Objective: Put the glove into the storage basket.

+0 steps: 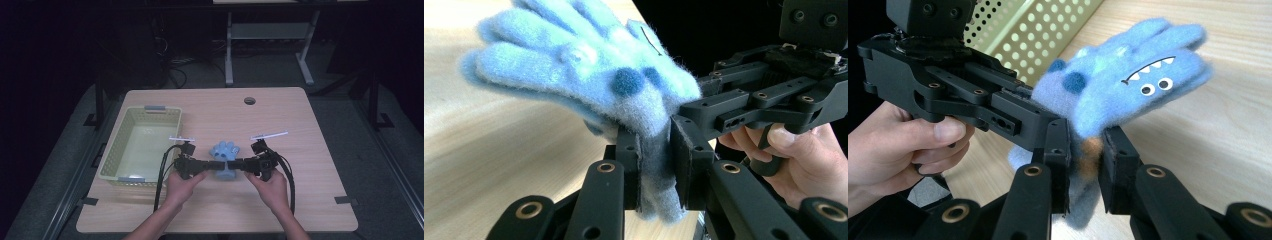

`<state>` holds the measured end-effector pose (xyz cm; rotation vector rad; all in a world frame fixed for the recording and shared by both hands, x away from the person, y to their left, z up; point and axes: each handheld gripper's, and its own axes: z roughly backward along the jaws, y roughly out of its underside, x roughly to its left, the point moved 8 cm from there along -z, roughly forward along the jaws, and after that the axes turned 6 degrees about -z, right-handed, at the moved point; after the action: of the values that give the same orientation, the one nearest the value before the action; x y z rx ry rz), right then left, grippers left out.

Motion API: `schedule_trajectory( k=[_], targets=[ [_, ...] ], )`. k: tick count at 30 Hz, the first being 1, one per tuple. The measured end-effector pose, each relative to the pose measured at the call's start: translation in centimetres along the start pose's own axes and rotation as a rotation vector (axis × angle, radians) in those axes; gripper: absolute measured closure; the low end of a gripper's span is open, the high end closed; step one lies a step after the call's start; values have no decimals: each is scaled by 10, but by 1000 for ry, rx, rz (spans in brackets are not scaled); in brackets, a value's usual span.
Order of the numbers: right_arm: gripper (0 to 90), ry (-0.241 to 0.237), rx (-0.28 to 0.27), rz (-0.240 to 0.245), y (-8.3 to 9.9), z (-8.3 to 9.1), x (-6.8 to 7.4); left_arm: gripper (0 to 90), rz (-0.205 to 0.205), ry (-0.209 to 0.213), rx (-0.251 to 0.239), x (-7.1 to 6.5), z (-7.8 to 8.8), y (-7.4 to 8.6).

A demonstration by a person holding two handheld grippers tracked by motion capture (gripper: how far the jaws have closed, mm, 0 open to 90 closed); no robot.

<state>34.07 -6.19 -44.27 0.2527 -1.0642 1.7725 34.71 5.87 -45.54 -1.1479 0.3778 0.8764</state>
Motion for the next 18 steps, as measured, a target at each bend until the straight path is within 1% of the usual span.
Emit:
schedule_trajectory(
  k=[2,3,8,9,12,18],
  targets=[
    [761,-4,0,10,-3,0,2,752,-3,0,-3,0,3,-3],
    [761,-5,1,8,-5,0,4,752,-3,1,-6,-1,5,-4],
    [760,-8,-6,24,-12,-2,11,753,4,6,-19,0,12,-8],
    [760,-8,-2,23,-13,-2,11,753,-2,5,-17,1,13,-9],
    [760,-14,-2,23,-16,-4,14,753,-2,1,-17,0,18,-11],
    [759,-18,-6,39,-24,-8,23,754,-16,-9,-25,1,30,-17]
  ],
)
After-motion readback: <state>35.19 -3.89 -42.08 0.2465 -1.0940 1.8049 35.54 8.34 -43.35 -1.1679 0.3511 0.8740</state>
